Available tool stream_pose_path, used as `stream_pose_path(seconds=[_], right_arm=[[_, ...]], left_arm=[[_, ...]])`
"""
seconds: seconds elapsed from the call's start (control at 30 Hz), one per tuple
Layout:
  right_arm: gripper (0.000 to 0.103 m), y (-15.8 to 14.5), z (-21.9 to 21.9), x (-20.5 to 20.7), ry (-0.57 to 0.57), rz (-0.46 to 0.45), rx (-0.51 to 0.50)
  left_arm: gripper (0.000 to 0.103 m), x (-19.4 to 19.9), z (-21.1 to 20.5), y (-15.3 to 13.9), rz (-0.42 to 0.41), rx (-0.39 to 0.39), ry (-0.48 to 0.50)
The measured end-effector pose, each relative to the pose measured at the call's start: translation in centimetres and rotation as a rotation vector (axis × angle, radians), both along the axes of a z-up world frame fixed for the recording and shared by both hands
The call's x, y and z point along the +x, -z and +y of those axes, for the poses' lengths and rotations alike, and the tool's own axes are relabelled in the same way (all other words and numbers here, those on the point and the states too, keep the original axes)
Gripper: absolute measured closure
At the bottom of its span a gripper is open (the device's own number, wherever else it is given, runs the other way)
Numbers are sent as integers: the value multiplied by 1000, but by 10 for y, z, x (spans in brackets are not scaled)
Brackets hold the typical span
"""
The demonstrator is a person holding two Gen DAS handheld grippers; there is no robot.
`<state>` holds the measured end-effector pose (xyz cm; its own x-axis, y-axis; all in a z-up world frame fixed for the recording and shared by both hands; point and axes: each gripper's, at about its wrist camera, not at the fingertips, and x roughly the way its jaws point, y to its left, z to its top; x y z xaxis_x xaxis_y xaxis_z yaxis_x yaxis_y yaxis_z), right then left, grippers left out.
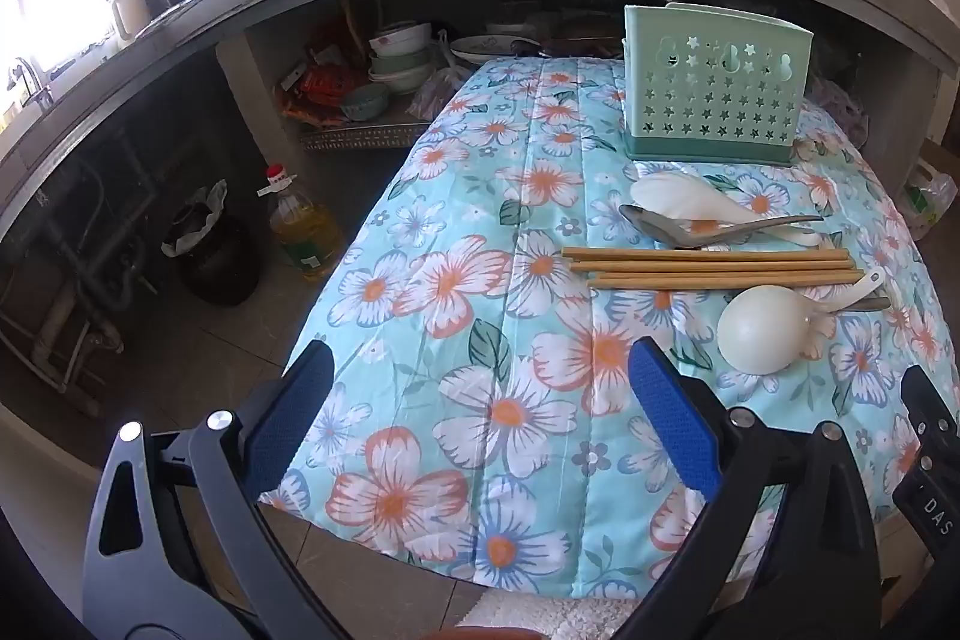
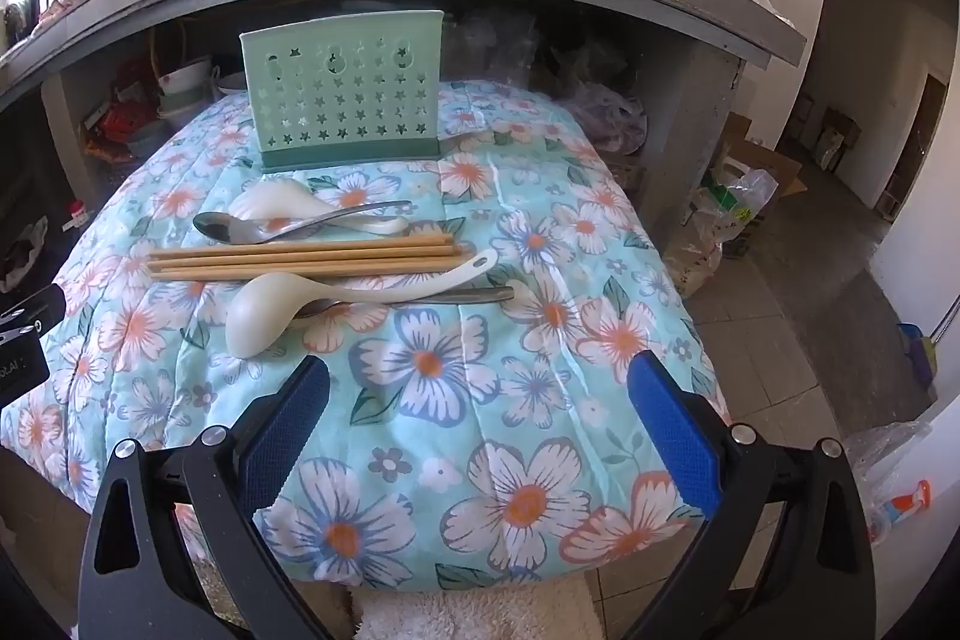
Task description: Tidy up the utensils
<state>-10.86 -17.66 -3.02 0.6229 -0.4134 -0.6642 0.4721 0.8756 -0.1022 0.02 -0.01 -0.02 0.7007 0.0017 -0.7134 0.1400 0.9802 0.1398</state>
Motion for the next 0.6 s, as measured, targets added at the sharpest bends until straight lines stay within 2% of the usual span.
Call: stream_pose_path(seconds=[0.6], right_arm=[[6, -3, 0, 0, 0, -10, -3]], left_arm=[[8, -1, -1, -3, -12, -6, -1]])
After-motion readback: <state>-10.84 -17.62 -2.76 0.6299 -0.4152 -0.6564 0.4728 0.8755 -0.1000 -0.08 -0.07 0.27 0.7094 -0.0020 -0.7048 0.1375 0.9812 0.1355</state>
